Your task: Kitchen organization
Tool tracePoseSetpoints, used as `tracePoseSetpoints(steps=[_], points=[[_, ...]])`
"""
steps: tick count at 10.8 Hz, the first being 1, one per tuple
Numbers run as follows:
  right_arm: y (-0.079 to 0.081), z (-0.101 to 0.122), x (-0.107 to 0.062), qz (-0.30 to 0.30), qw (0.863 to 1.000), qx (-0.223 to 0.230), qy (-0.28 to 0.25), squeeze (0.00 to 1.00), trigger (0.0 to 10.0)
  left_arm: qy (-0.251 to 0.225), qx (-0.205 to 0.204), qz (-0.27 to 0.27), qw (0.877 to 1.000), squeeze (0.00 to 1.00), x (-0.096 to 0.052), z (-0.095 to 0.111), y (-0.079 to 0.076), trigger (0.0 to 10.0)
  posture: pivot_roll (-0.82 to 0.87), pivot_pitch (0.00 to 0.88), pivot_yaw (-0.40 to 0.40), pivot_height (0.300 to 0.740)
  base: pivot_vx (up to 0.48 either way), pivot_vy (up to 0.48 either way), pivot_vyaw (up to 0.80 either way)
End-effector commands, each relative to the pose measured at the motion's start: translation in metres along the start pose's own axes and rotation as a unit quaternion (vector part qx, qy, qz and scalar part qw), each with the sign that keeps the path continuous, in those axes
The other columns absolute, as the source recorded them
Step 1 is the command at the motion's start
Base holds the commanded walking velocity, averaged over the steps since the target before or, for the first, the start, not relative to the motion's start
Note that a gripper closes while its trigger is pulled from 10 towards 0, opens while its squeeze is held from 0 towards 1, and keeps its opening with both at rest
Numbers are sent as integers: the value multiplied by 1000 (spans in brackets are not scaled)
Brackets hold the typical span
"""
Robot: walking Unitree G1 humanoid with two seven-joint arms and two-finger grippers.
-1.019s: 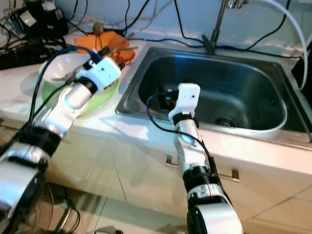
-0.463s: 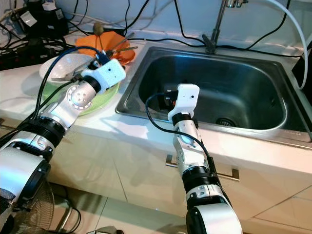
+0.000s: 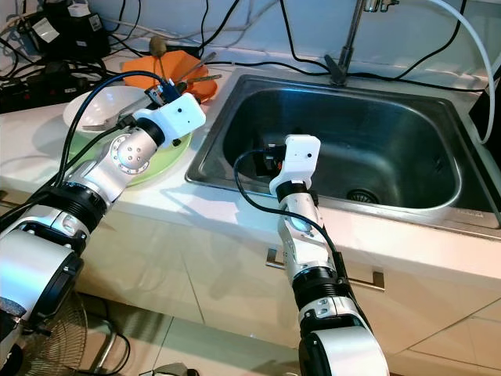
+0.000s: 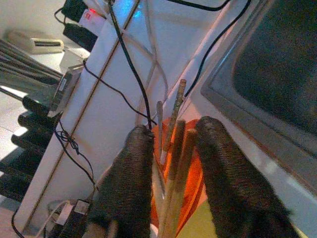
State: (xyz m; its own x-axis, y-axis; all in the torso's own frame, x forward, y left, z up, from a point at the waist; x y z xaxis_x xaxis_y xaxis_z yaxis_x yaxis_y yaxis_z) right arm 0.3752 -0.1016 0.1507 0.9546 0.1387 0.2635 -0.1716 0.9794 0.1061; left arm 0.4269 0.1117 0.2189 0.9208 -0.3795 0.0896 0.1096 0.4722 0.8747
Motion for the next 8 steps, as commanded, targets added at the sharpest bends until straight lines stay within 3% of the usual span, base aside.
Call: tracePoseSetpoints(steps=[1, 5, 8], points=[[-3, -2, -2, -9, 1000, 3, 3, 0, 10000, -1, 14, 12, 1000, 0, 2, 2, 5, 0, 67, 38, 46, 740, 0, 0, 0], [-3, -3, -3, -9, 1000, 3, 5, 0, 10000, 8, 33, 30, 999, 0, 2, 0, 11, 0, 68, 37, 44, 740, 0, 0, 0], [-2, -2, -2, -7, 1000, 4, 5, 0, 10000, 1, 60, 65, 996, 0, 2, 2, 24, 0, 73, 36, 42, 740, 0, 0, 0]])
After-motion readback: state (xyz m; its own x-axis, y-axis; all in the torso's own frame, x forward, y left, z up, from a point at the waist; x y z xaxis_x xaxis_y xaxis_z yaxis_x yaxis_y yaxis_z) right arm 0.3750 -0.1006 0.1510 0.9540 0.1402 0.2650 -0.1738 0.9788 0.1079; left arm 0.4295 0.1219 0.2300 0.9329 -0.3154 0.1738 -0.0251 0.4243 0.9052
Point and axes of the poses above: a point about 5 cm out from each wrist's last joint towards the gripper, its own x axis pointing out of the wrist towards the gripper, its own z axis along the axis of the wrist's last joint, y = z × x, the point moved 2 cm from there along x, pointing out of the wrist towards the gripper, and after that the axes turned 2 degrees about x, right-handed, at the moved point
